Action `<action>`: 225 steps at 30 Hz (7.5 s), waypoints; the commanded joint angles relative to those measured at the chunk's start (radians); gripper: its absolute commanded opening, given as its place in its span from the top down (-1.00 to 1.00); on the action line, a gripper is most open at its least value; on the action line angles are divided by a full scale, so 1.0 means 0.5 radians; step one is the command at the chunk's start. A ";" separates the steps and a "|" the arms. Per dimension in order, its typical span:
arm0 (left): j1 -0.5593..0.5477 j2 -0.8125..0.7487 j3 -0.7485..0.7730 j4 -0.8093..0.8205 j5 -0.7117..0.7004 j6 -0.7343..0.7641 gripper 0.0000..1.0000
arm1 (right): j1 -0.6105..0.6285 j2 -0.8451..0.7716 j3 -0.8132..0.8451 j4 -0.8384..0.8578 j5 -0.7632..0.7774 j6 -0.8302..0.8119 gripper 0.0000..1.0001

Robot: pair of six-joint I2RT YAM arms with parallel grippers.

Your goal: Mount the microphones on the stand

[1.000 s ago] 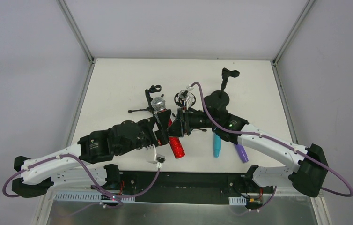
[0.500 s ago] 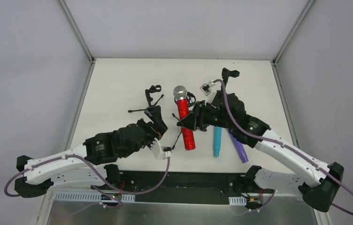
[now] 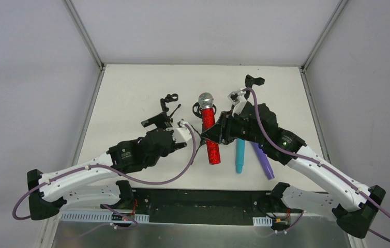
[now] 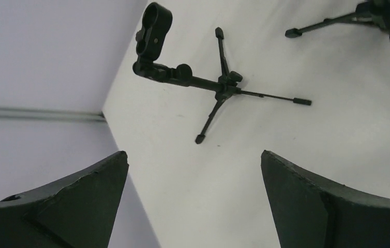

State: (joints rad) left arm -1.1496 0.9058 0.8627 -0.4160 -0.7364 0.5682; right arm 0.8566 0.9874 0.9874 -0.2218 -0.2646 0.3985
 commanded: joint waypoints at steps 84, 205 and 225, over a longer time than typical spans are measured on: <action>2.422 1.199 0.585 0.399 1.632 -2.594 -0.98 | -0.066 0.464 -0.068 2.014 0.467 -0.813 1.00; 2.422 1.334 0.637 0.426 1.813 -2.554 -0.99 | -0.395 1.047 -0.537 2.650 0.098 -1.144 1.00; 2.422 1.327 0.637 0.427 1.815 -2.551 -0.99 | -0.395 1.074 -0.616 2.774 0.207 -0.990 1.00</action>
State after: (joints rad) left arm 0.0479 1.5688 1.1419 -0.2214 0.1562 -0.7162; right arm 0.6533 1.5120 0.7055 1.1851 -0.1738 -0.1341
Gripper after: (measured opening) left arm 0.995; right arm 0.437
